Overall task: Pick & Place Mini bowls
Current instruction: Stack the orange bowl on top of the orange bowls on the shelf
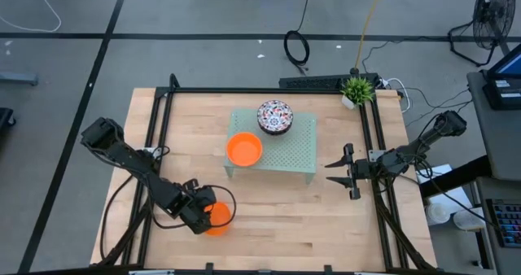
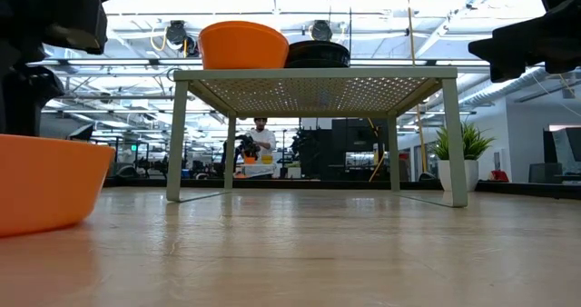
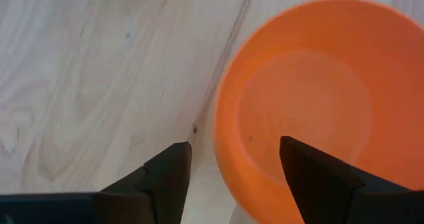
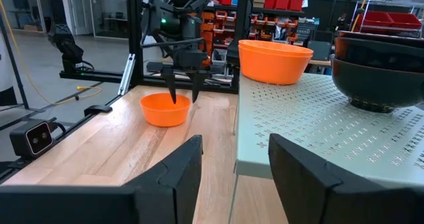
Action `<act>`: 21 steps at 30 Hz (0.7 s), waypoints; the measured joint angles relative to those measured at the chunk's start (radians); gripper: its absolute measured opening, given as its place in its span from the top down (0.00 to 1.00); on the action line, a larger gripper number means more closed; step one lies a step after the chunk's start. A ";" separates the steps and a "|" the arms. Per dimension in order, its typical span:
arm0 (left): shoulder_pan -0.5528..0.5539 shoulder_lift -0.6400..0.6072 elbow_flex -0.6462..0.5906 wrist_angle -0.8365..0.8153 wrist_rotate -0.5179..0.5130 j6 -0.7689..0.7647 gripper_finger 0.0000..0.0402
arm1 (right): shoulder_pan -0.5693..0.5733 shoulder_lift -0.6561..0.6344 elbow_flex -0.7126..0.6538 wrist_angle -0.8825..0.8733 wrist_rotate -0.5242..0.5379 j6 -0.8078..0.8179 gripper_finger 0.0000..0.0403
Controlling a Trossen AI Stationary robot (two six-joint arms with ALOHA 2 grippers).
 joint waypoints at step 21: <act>0.007 0.000 0.000 -0.001 0.076 -0.086 0.42 | 0.000 0.000 0.000 0.000 0.000 0.000 0.60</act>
